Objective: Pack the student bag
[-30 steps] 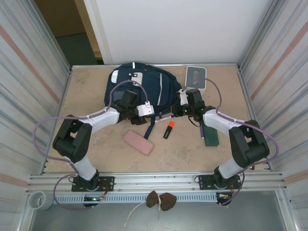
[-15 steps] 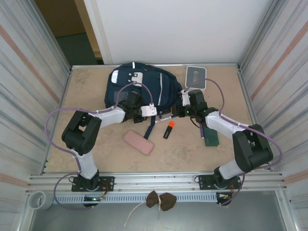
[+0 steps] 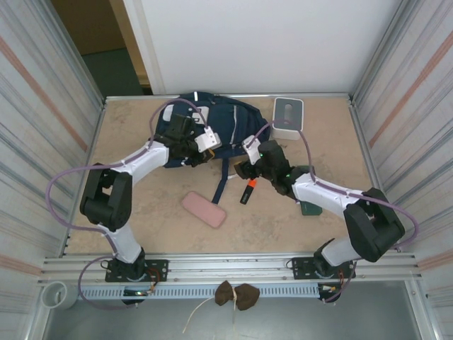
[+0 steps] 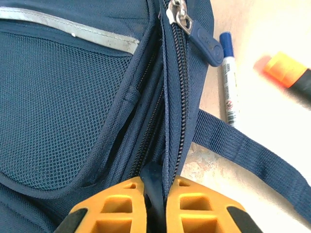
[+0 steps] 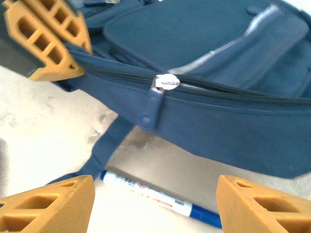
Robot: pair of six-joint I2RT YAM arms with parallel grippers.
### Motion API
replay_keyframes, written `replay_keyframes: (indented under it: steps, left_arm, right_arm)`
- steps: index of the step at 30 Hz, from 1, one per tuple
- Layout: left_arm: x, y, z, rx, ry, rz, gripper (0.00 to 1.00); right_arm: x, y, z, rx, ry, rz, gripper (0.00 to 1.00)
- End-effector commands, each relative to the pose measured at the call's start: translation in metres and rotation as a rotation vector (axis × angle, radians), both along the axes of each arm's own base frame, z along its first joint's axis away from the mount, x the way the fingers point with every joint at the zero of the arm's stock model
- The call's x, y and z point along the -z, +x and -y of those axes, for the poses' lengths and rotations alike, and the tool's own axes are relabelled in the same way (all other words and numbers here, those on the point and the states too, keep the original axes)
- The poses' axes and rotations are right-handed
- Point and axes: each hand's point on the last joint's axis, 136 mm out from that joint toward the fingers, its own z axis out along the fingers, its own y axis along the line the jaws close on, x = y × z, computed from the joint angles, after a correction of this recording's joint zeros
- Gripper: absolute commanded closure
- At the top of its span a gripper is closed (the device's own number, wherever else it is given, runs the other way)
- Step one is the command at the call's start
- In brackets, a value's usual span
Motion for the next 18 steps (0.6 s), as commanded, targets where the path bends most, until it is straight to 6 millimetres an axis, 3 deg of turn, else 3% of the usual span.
replay_keyframes:
  steps: [1,9,18]
  left_arm:
    - [-0.054,-0.005,0.01,0.036,-0.139,0.008,1.0]
    - [-0.061,-0.008,0.011,0.057,-0.17,0.008,1.0]
    - [-0.056,-0.008,0.009,0.054,-0.164,0.001,1.0]
  right_arm:
    - [-0.013,0.018,-0.001,0.012,-0.14,0.189,0.33]
    - [-0.002,0.033,-0.024,-0.017,-0.316,0.311,0.35]
    - [-0.009,0.044,-0.041,-0.012,-0.354,0.391,0.42]
